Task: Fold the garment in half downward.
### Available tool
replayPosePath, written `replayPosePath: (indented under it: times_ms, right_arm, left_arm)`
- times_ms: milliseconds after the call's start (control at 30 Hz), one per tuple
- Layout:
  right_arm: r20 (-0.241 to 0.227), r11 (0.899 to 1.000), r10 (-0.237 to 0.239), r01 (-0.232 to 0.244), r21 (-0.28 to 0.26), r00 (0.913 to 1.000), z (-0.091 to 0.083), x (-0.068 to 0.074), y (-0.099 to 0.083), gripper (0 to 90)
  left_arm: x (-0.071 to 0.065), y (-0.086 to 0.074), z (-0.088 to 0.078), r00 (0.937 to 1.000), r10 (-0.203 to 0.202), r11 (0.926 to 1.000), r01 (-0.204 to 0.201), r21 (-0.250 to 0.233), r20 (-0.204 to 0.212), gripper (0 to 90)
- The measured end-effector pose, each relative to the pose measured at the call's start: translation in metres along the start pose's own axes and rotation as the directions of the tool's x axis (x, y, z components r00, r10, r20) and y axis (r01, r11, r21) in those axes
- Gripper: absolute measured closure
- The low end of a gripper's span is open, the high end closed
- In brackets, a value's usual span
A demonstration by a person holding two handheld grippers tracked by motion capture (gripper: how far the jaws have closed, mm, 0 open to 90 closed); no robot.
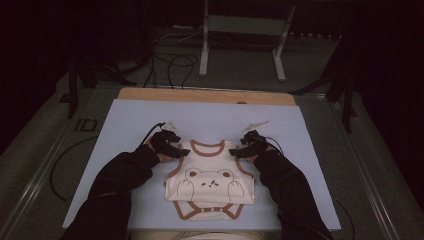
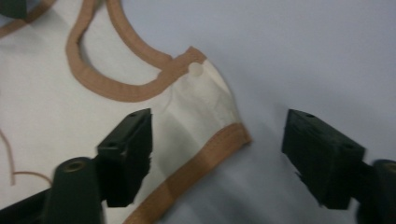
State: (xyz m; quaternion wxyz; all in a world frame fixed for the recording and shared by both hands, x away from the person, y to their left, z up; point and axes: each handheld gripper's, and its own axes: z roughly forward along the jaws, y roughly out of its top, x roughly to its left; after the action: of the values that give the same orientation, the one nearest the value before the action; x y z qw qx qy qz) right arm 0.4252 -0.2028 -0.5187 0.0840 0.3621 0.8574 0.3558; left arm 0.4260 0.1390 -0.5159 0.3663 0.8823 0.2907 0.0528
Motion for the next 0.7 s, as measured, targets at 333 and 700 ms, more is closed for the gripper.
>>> replayPosePath:
  times_ms: [333, 700]
  right_arm:
    - [0.039, 0.997, -0.072, 0.071, 0.016, 0.9967, 0.004, 0.006, 0.002, 42.9]
    - [0.022, 0.993, -0.114, 0.113, 0.037, 0.9932, 0.002, 0.013, 0.003, 67.8]
  left_arm:
    - [-0.002, -0.002, 0.004, 0.9995, 0.024, 0.9995, -0.023, 0.020, -0.019, 48.8]
    - [-0.004, 0.001, 0.004, 0.9987, 0.009, 0.9991, -0.007, 0.042, -0.051, 65.4]
